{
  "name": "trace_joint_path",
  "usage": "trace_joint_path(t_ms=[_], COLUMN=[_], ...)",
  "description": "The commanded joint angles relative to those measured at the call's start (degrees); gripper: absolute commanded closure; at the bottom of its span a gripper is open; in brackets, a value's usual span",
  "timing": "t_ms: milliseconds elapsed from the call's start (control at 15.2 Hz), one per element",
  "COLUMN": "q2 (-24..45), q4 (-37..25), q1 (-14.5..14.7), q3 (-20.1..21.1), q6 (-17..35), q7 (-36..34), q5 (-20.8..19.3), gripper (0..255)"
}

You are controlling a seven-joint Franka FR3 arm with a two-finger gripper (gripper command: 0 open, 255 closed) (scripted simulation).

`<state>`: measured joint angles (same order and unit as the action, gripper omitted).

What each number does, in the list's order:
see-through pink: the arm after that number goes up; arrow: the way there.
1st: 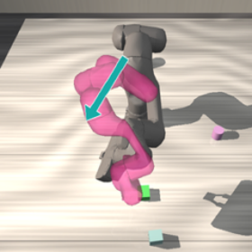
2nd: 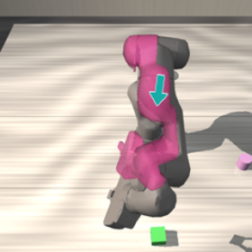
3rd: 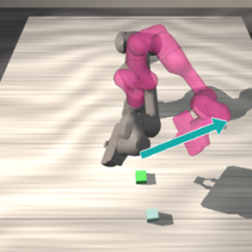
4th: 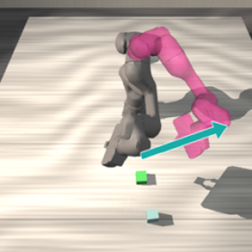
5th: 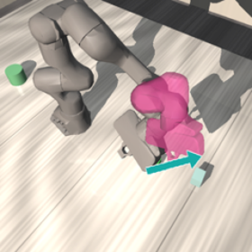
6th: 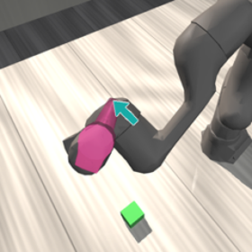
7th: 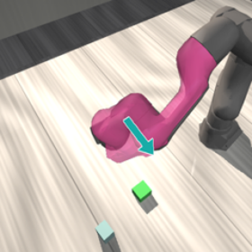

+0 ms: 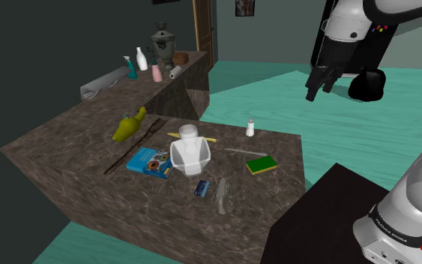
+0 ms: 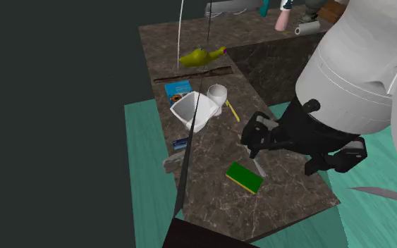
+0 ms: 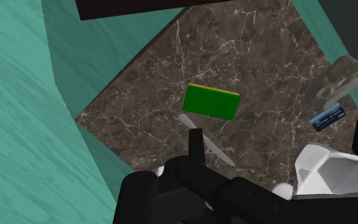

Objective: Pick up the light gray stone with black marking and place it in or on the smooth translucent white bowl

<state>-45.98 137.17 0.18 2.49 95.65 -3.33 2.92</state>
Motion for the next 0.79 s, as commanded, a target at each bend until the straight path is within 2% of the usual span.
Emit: trace_joint_path(t_ms=[0,396,726], q2=[0.0,1.6,6.4], q4=[0.0,6.7,9.7], q1=[0.0,0.4,0.5], q3=[0.0,7.9,14.9], q6=[0.0,8.2,15.9], q7=[0.0,-11.6,-21.4], q5=[0.0,4.2,7.3], gripper=[0,0,0])
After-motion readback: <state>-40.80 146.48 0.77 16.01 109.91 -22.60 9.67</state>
